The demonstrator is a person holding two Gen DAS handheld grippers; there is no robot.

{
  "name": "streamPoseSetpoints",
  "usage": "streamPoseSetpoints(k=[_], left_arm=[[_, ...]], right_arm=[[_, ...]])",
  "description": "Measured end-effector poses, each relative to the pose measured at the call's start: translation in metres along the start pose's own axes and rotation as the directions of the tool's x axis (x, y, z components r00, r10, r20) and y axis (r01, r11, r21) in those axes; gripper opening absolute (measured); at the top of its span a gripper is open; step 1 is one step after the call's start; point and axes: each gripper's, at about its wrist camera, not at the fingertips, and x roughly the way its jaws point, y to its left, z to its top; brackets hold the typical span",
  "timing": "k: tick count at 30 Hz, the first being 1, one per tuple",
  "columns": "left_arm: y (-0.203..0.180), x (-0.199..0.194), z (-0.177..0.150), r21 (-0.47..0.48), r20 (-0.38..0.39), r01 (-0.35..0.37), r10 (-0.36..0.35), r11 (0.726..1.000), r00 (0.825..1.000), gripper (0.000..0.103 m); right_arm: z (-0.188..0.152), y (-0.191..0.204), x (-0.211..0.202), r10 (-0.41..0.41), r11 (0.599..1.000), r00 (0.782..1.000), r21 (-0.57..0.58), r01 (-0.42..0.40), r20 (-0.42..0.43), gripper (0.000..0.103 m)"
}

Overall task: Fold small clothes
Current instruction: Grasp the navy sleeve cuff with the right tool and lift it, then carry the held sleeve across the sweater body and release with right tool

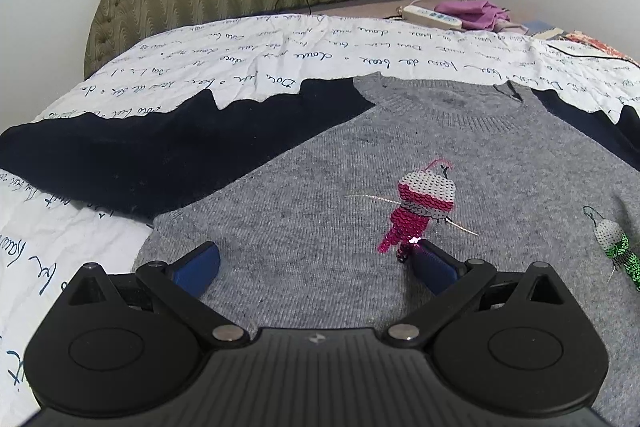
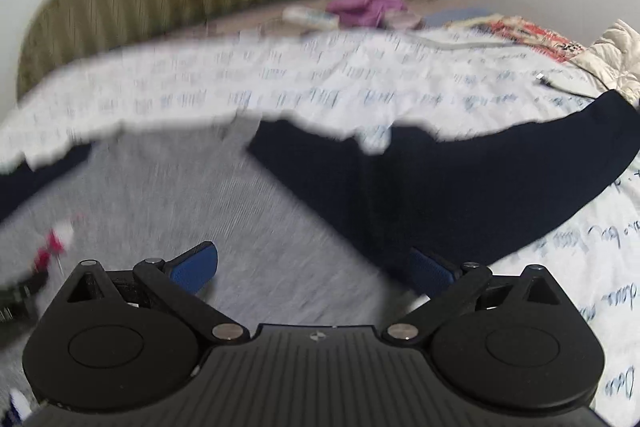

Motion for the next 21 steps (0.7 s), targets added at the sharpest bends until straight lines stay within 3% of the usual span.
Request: streamPoseSetpoints(k=[2, 7, 11, 14, 18, 21], left_arm=[[0.002, 0.0, -0.001, -0.013, 0.005, 0.009, -0.009, 1.0, 1.0, 0.103], [0.007, -0.001, -0.003, -0.041, 0.014, 0.031, -0.031, 0.999, 0.999, 0.103], [0.008, -0.002, -0.004, -0.049, 0.022, 0.037, -0.036, 0.998, 0.999, 0.103], [0.008, -0.002, -0.005, -0.056, 0.026, 0.041, -0.039, 0.998, 0.999, 0.103], [0.009, -0.002, -0.005, -0.059, 0.029, 0.042, -0.04, 0.997, 0.999, 0.103], [0.01, -0.002, -0.006, -0.065, 0.032, 0.045, -0.043, 0.997, 0.999, 0.103]], right_arm=[[0.007, -0.033, -0.009, 0.035, 0.998, 0.996, 0.051, -0.04, 0.081, 0.103], [0.031, -0.151, 0.001, -0.067, 0.955, 0.983, 0.295, 0.013, 0.173, 0.103], [0.04, -0.252, 0.015, -0.2, 0.853, 0.956, 0.519, 0.063, 0.213, 0.098], [0.038, -0.306, 0.024, -0.251, 0.768, 0.94, 0.638, 0.049, 0.229, 0.092], [0.027, -0.352, 0.033, -0.241, 0.663, 0.929, 0.747, -0.053, 0.28, 0.092], [0.026, -0.367, 0.043, -0.211, 0.627, 0.924, 0.769, -0.122, 0.319, 0.091]])
